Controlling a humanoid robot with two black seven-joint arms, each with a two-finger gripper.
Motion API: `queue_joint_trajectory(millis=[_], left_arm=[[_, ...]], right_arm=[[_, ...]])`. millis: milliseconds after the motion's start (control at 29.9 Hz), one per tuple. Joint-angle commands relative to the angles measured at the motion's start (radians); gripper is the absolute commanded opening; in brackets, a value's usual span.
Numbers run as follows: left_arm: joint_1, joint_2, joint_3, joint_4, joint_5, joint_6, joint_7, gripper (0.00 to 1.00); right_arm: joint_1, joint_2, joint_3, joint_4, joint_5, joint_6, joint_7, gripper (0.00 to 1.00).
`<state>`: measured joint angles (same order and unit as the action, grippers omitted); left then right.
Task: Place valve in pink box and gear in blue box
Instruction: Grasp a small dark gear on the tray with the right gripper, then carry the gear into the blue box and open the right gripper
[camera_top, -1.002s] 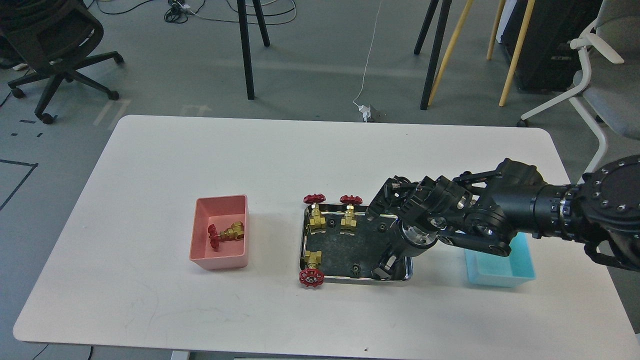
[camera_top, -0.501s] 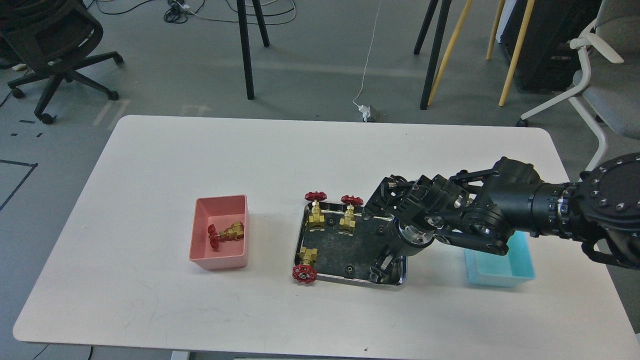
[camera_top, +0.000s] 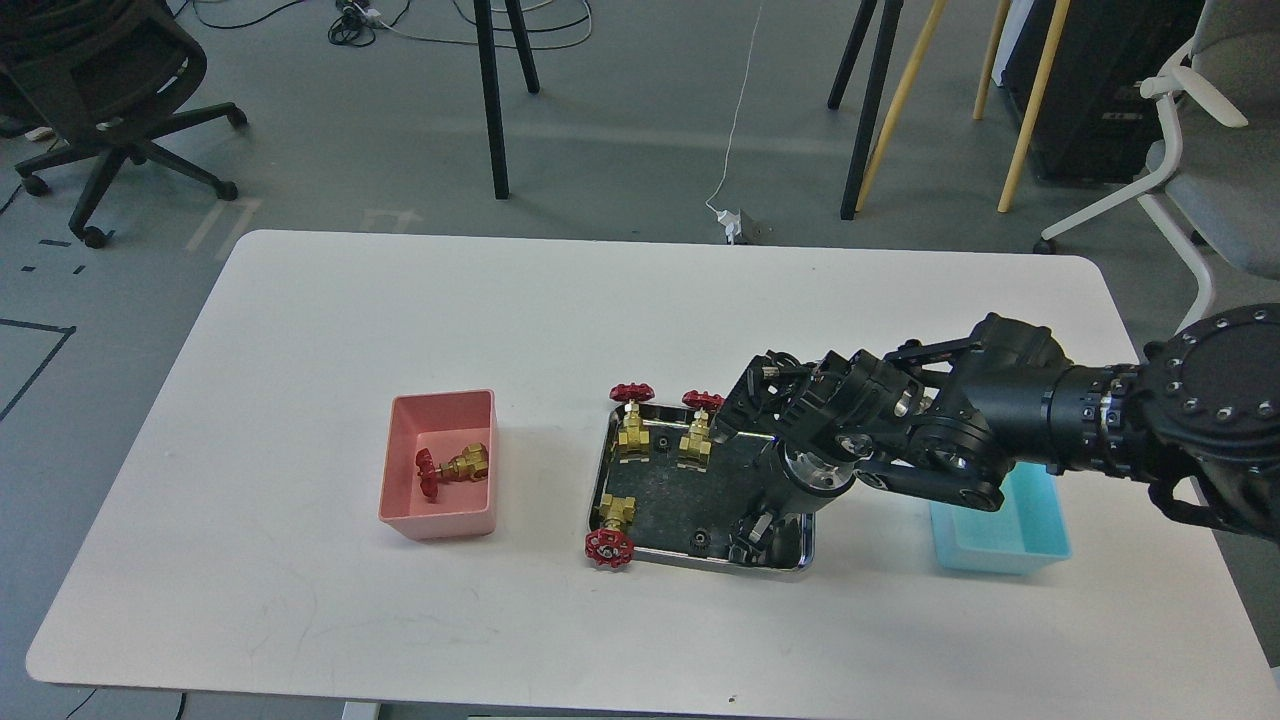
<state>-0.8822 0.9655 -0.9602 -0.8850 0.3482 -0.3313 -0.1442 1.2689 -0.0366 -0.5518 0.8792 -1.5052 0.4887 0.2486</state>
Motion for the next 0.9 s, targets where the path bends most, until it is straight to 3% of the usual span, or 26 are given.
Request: queue_joint_trajectory(millis=[0, 234, 601, 668, 869], left_arm=[[-0.001, 0.002, 0.000, 0.000, 0.000, 0.000, 0.000, 0.98], [-0.001, 0.002, 0.000, 0.000, 0.000, 0.000, 0.000, 0.98], [-0.001, 0.002, 0.000, 0.011, 0.000, 0.000, 0.000, 0.98], [-0.001, 0.001, 0.001, 0.011, 0.000, 0.000, 0.000, 0.98], [0.000, -0.007, 0.009, 0.011, 0.000, 0.002, 0.000, 0.98]], right_arm=[[0.001, 0.001, 0.000, 0.000, 0.000, 0.000, 0.000, 0.32], [0.001, -0.003, -0.002, 0.004, -0.001, 0.000, 0.000, 0.27], [0.042, -0.011, 0.015, 0.004, 0.016, 0.000, 0.000, 0.12], [0.072, -0.043, 0.047, 0.010, 0.029, 0.000, 0.006, 0.11], [0.127, -0.302, 0.139, 0.148, 0.079, 0.000, 0.012, 0.10]])
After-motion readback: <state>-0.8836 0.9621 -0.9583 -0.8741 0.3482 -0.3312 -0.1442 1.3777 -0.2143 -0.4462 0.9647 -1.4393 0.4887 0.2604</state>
